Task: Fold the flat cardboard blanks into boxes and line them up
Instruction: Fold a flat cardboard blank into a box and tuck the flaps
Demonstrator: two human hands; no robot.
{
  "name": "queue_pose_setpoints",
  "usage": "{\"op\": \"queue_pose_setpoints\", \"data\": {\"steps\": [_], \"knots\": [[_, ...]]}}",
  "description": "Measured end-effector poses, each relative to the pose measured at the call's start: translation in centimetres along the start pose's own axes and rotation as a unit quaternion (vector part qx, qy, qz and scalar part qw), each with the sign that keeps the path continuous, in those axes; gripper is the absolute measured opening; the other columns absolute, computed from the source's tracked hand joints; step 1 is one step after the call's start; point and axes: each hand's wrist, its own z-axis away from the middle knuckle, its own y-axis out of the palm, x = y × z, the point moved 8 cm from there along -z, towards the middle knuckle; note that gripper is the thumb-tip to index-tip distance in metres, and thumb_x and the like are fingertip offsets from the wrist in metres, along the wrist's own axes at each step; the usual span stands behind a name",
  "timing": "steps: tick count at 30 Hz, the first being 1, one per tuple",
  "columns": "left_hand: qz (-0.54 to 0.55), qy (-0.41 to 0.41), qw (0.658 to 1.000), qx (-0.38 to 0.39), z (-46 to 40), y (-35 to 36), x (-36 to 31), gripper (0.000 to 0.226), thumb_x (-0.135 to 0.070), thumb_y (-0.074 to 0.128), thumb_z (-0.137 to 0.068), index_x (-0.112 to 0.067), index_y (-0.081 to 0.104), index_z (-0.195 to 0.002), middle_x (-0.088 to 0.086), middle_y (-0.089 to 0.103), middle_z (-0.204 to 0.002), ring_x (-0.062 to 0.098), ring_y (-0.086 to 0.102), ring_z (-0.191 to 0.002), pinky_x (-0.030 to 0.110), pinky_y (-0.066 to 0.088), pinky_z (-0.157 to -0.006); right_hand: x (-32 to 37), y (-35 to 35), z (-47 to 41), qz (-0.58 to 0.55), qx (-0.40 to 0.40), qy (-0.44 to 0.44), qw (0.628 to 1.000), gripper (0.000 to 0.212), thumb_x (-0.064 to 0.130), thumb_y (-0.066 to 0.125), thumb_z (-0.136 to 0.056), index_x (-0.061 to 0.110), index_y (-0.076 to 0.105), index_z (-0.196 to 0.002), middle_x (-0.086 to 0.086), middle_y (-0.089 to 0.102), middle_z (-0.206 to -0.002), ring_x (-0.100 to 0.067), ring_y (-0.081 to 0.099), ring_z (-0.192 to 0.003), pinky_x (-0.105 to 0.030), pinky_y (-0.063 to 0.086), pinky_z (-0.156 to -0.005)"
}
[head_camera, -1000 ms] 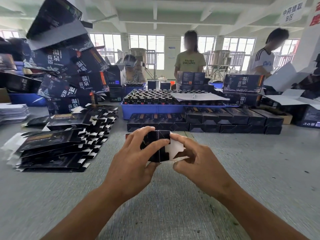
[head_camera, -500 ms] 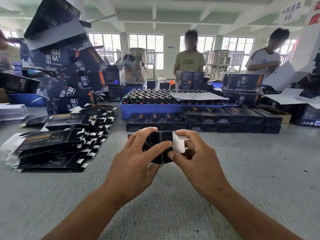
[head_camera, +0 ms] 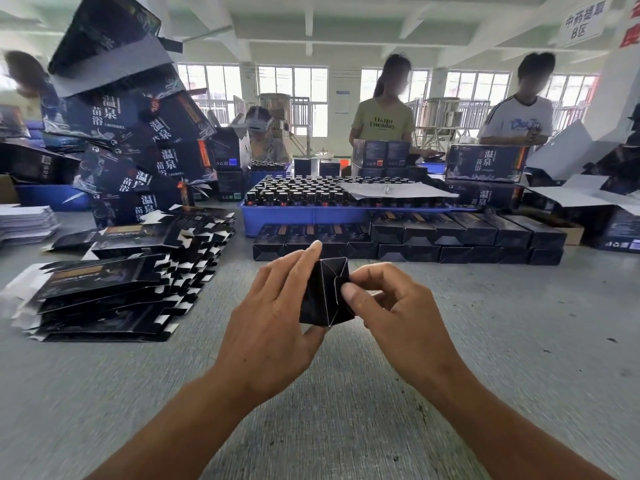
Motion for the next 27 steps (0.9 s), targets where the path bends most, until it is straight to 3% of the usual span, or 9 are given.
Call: {"op": "queue_pose_setpoints", "data": {"steps": [3,9,16,23,25,27], "knots": [[0.010,0.006,1.000,-0.004,0.07,-0.02,-0.37,0.085,-0.041,0.066,-0.077,-0.026,0.028,-0.151,-0.008,0.038,-0.146,0.016,0.041,-0.131,0.035,0.051,-0.089,-0.43,0.06,-0.15,-0.024,0.008,0.024,0.999,0.019,0.028,0.072,-0.090,0.030,0.070,-0.109,0.017,0.074,-0.092,0.003,0.069,-0.083,-0.010,0.051,-0.067],[0.002,0.004,1.000,0.008,0.23,0.37,-0.58,0.089,-0.035,0.079,-0.077,-0.029,0.027,-0.149,-0.009,0.042,-0.147,0.011,0.037,-0.134,0.029,0.045,-0.093,-0.51,0.10,-0.21,-0.018,0.011,0.022,1.000,0.014,0.021,0.075,-0.089,0.029,0.073,-0.099,0.022,0.074,-0.087,0.004,0.070,-0.081,-0.008,0.051,-0.068],[-0.004,0.007,1.000,0.009,0.16,0.31,-0.98,0.086,-0.038,0.074,-0.075,-0.026,0.030,-0.149,-0.008,0.045,-0.145,0.011,0.037,-0.134,0.023,0.037,-0.095,-0.02,-0.40,0.00,0.046,-0.038,0.007,0.998,0.013,0.024,0.075,-0.088,0.023,0.074,-0.101,0.012,0.075,-0.085,0.000,0.071,-0.080,-0.017,0.056,-0.073],[0.016,-0.004,1.000,0.010,0.13,0.29,-0.65,0.085,-0.040,0.069,-0.076,-0.026,0.029,-0.150,-0.008,0.043,-0.144,0.011,0.036,-0.133,0.020,0.030,-0.097,0.11,-0.20,-0.18,0.001,0.015,0.007,1.000,0.014,0.027,0.075,-0.088,0.037,0.069,-0.096,0.024,0.072,-0.089,0.003,0.069,-0.080,-0.009,0.050,-0.066],[0.015,0.002,1.000,0.004,0.12,0.20,-0.71,0.085,-0.038,0.069,-0.075,-0.025,0.030,-0.150,-0.011,0.040,-0.144,0.012,0.036,-0.134,0.020,0.031,-0.098,0.01,-0.20,-0.22,0.004,0.018,0.009,1.000,0.017,0.031,0.075,-0.088,0.037,0.068,-0.102,0.023,0.072,-0.093,0.004,0.069,-0.084,-0.010,0.051,-0.066],[0.006,0.026,1.000,0.006,0.08,0.28,-1.03,0.086,-0.032,0.074,-0.077,-0.023,0.032,-0.151,-0.012,0.038,-0.148,0.013,0.034,-0.138,0.025,0.037,-0.104,-0.13,0.08,-0.05,0.016,0.028,0.012,0.999,0.038,0.044,0.076,-0.085,0.037,0.063,-0.120,0.017,0.072,-0.098,0.003,0.069,-0.090,-0.013,0.055,-0.070]]}}
